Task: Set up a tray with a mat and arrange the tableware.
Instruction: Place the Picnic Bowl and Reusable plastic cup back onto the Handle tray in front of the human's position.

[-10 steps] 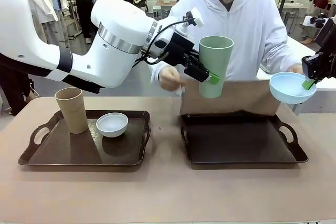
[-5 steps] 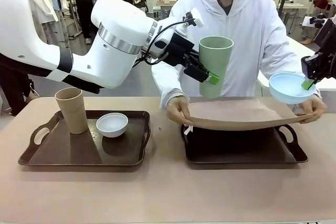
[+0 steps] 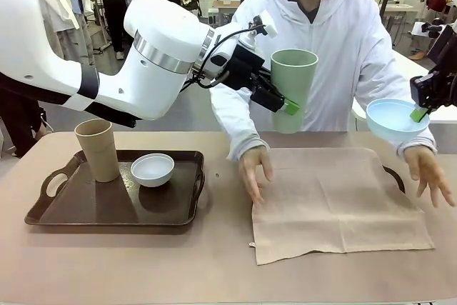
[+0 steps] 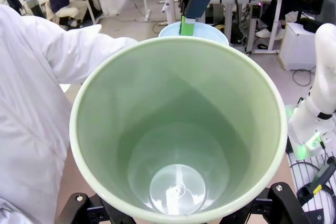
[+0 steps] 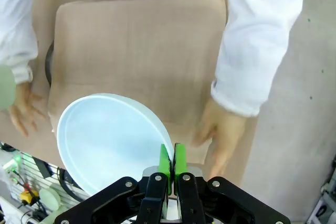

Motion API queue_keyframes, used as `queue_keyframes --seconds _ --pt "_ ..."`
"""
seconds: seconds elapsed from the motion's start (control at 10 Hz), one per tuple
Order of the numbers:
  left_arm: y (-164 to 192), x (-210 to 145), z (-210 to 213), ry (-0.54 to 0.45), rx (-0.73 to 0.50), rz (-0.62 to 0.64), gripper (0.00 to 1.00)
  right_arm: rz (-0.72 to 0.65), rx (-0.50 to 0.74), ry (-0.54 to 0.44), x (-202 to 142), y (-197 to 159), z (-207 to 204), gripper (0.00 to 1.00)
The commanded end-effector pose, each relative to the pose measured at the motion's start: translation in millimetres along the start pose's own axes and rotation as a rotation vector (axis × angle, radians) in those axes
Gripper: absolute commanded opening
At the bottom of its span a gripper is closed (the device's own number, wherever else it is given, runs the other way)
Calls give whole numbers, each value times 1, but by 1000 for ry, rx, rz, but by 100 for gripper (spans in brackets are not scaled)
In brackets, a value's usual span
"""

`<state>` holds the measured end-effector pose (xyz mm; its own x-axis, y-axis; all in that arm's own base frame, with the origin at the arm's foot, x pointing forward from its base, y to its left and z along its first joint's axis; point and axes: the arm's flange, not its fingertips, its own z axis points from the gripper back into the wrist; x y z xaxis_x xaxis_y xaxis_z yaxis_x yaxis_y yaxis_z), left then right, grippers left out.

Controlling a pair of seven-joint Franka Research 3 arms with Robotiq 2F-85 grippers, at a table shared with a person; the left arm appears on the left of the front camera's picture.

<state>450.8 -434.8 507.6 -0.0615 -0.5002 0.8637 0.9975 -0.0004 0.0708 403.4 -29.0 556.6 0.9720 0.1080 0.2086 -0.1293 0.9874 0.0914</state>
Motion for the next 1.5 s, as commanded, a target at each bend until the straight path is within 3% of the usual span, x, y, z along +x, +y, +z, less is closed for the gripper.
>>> queue_keyframes --seconds 0.0,1.4 --pt "1 2 1 -6 0 0 79 0 -4 3 0 0 -1 0" --pt "1 2 1 -6 0 0 79 0 -4 3 0 0 -1 0"
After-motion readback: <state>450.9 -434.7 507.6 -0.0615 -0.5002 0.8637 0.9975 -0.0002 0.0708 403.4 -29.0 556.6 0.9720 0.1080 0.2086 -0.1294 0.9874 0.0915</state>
